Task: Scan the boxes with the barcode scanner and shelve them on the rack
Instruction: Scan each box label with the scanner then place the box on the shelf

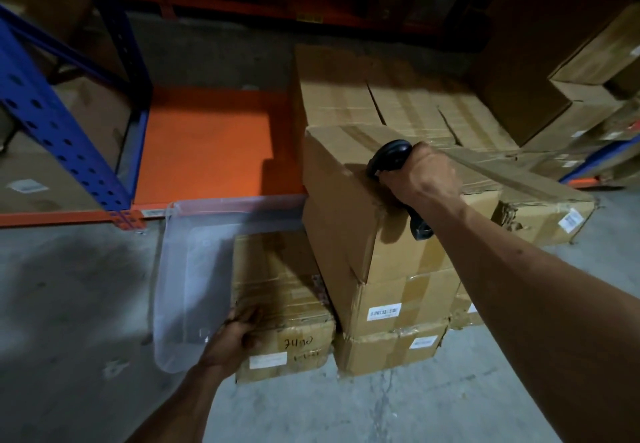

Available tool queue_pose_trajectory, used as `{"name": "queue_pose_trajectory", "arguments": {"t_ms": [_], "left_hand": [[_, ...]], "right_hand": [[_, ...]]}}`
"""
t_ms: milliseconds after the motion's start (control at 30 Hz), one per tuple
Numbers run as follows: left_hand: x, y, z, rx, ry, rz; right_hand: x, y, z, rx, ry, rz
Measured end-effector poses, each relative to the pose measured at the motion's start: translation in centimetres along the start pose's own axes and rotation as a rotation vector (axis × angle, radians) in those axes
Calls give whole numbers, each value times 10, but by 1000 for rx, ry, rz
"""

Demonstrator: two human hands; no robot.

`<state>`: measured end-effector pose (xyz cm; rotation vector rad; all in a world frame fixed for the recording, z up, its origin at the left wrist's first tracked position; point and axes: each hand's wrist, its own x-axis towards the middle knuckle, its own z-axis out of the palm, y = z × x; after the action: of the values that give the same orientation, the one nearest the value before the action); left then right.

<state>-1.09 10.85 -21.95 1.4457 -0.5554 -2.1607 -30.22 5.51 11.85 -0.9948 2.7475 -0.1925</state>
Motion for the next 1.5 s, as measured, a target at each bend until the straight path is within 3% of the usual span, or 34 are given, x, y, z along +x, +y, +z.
{"name": "queue_pose_trajectory", "arguments": {"t_ms": [200, 333, 367, 500, 533, 633, 700, 767, 900, 1000, 1100, 1200, 1367, 1500], "left_hand": [[-5, 2, 3, 110, -1, 46], [0, 4, 1, -75, -7, -40], [-2, 7, 3, -140, 0, -77], [-11, 4, 3, 49, -61, -54], [-10, 1, 3, 131, -67, 3], [-12, -2, -5, 712, 13, 320], [-7, -9, -20, 1239, -5, 432], [3, -12, -33, 1492, 8, 487], [-2, -6, -39, 1223, -86, 451], [-10, 2, -37, 1063, -87, 497], [-5, 11, -59, 1064, -77, 504], [-8, 29, -86, 1090, -120, 404], [1, 41, -95, 1065, -125, 251], [16, 29, -82, 869, -164, 292]], "right_hand": [[-6, 2, 0, 7, 21, -28], [-10, 5, 3, 2, 58, -57], [-13, 6, 4, -7, 91, -80], [-45, 3, 18, -73, 329, -258], [-60, 1, 25, -60, 389, -331], [-105, -1, 69, 75, 416, -497], [-129, 2, 110, 131, 296, -502], [-141, 13, 152, 121, 60, -440], [-140, 44, 233, 84, -341, -236], [-137, 58, 267, 84, -446, -151], [-137, 69, 292, 128, -566, -83], [-136, 72, 314, 310, -664, -111], [-142, 63, 322, 588, -590, -108], [-139, 67, 332, 662, -582, -54]]}}
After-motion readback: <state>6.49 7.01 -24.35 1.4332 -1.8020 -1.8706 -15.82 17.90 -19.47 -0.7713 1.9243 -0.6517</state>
